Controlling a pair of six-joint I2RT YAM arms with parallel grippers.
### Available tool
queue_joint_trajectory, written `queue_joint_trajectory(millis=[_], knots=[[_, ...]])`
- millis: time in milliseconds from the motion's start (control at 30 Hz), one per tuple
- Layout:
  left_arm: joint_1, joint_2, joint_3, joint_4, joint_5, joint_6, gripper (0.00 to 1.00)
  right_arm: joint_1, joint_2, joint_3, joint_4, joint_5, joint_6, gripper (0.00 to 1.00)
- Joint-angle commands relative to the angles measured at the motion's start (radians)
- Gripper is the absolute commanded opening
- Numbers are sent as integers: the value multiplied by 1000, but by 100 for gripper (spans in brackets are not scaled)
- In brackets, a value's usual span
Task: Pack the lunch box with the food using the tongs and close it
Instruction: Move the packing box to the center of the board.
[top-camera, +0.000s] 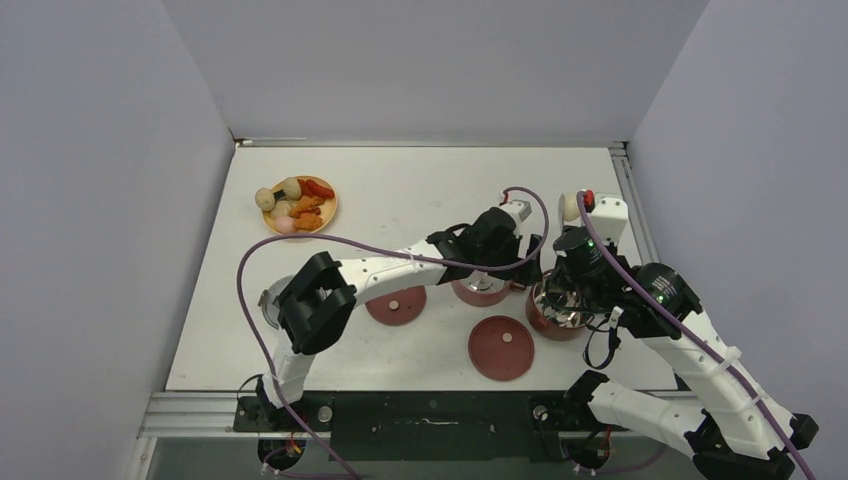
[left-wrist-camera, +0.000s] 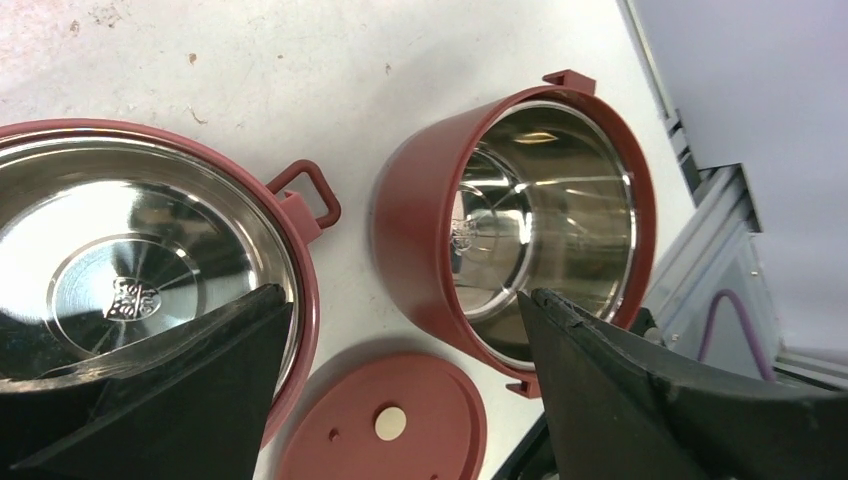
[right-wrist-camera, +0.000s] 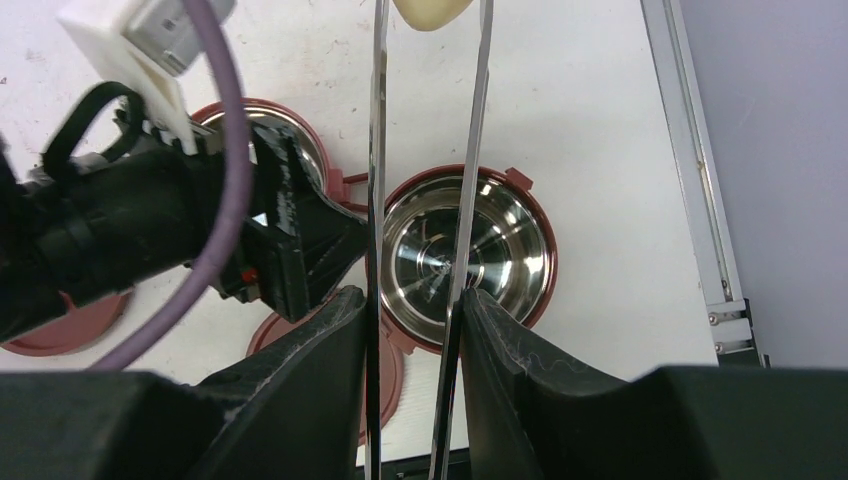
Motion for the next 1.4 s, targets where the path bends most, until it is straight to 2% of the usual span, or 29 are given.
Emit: queue_joint_trajectory(millis=[0, 367, 700, 933, 1067, 1367], knots=[[-17, 62, 116, -115, -65, 69, 89, -7, -11, 11, 47, 35, -19, 28], [-27, 156, 187, -213, -166, 121, 88, -6, -8, 13, 66, 16, -29, 28], [-21, 136, 186, -248, -296, 143, 64, -6, 4, -7, 100, -14, -38, 29], [1, 145, 192, -271, -315, 145, 40, -7, 7, -16, 113, -28, -41, 28], [31, 124, 146, -250, -312, 128, 32, -6, 13, -19, 121, -40, -48, 28], [159, 63, 31, -202, -322, 89, 22, -7, 11, -39, 177, -105, -88, 28]])
